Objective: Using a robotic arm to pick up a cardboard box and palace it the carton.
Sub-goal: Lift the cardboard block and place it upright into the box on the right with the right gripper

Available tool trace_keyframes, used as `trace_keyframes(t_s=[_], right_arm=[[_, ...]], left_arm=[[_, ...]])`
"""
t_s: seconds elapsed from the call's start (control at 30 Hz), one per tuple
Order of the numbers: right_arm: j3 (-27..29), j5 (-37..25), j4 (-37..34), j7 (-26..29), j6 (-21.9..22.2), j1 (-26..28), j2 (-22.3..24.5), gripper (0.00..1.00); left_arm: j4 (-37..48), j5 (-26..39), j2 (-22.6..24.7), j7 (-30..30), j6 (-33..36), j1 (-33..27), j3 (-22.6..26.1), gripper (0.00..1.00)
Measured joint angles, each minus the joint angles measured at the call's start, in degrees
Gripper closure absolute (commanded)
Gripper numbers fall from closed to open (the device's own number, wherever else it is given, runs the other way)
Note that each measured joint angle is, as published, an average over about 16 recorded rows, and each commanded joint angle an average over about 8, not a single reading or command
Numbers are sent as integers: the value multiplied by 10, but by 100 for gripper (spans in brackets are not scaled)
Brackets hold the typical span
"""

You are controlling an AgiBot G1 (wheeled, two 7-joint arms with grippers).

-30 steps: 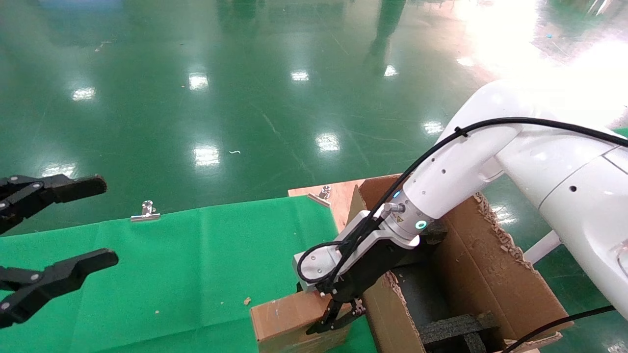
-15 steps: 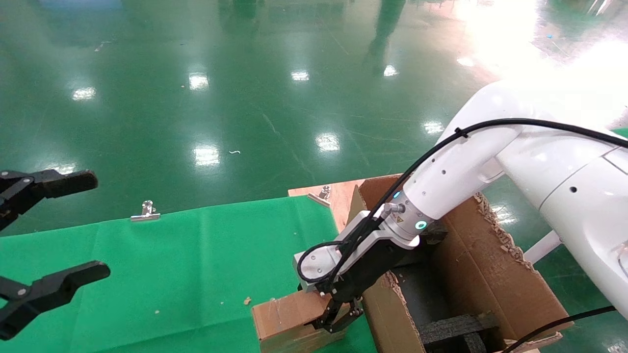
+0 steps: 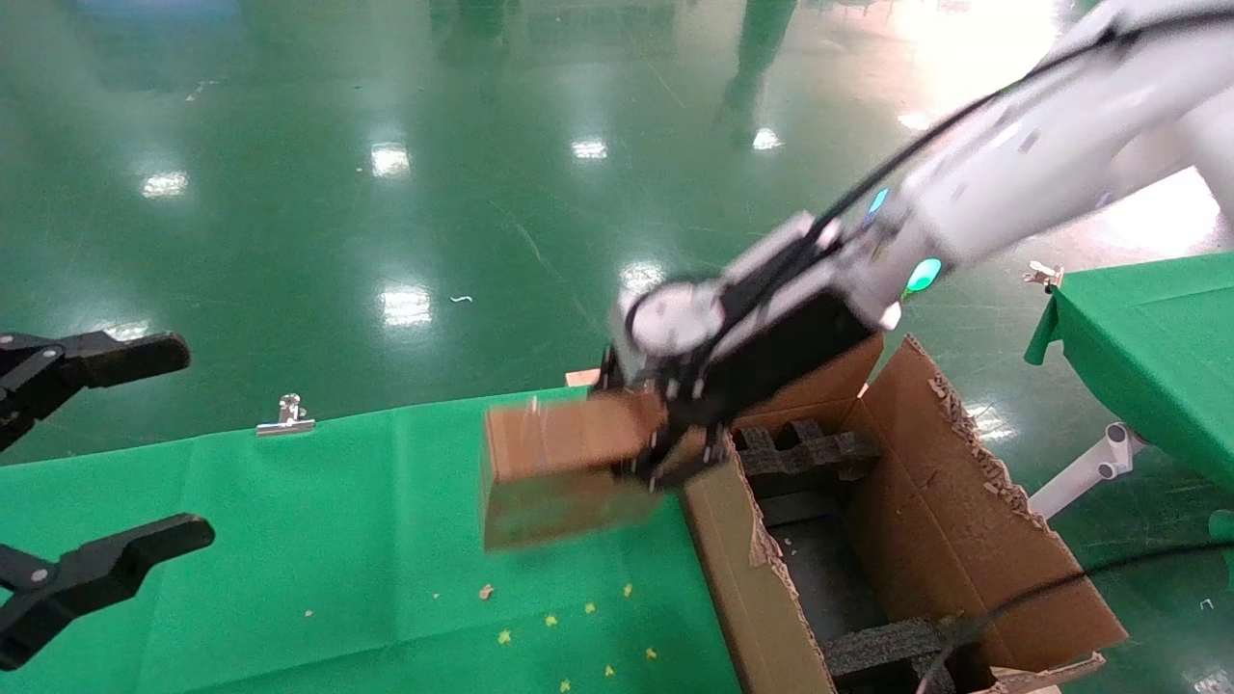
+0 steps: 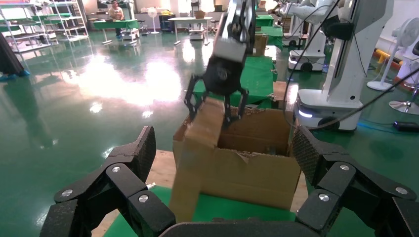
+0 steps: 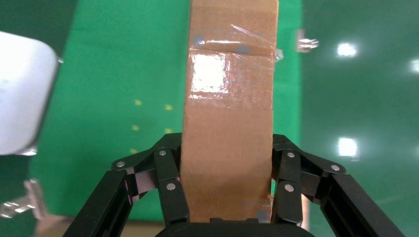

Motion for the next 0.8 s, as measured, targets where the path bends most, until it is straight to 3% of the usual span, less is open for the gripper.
trace_keyframes(t_s=[0.33, 0.8], right_arm=[[-73, 59, -2, -11, -2, 87, 45, 100], [-214, 89, 24, 13, -3, 225, 163, 100]], left_arm=[[0, 0, 0, 0, 0, 0, 0, 0], [0, 0, 0, 0, 0, 0, 0, 0]])
